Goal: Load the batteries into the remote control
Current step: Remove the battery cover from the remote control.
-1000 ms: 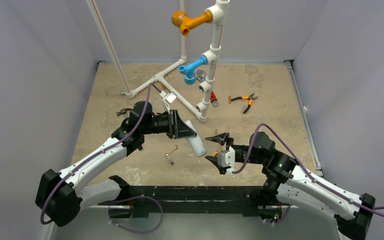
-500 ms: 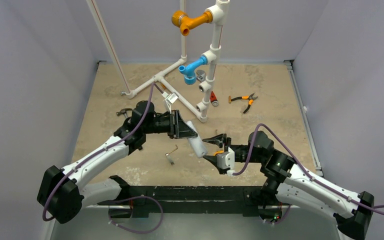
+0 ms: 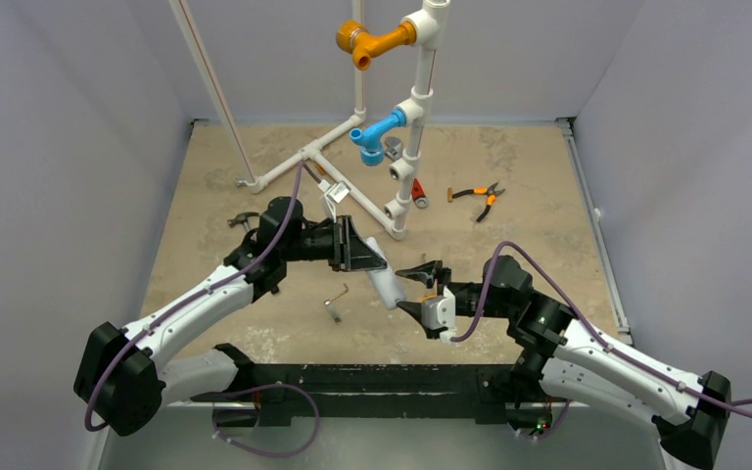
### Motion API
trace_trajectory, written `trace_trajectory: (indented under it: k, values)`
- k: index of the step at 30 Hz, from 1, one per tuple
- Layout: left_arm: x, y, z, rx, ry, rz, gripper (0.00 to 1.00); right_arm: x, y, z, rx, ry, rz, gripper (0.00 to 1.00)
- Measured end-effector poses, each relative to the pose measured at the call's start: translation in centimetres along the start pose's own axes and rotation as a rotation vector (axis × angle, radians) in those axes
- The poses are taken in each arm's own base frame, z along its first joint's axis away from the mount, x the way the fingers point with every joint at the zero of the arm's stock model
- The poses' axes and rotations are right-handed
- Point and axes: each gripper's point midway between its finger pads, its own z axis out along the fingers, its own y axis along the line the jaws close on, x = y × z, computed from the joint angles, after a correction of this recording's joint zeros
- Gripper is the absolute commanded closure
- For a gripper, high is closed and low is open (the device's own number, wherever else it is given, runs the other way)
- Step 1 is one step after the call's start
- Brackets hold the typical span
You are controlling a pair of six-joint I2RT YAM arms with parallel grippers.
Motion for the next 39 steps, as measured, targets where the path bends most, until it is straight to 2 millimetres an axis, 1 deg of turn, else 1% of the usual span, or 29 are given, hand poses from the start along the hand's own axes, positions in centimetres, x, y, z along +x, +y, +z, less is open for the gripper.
trace_trajectory:
  k: [14, 20, 33, 39]
  values:
    - [-0.03, 0.24, 0.08, -0.005, 0.001, -0.005, 1.00, 0.25, -0.20, 0.00, 0.007, 0.012, -0.016, 0.42]
    - [-0.08, 0.50, 0.12, -0.010, 0.002, -0.010, 1.00, 0.54, -0.18, 0.30, 0.003, 0.018, -0.018, 0.43]
    - [-0.07, 0.48, 0.17, -0.006, 0.004, -0.009, 1.00, 0.39, -0.40, 0.10, 0.024, 0.013, -0.020, 0.44]
    - [-0.05, 0.55, 0.25, -0.005, 0.007, -0.010, 1.00, -0.04, -0.58, -0.20, 0.039, 0.001, -0.023, 0.44]
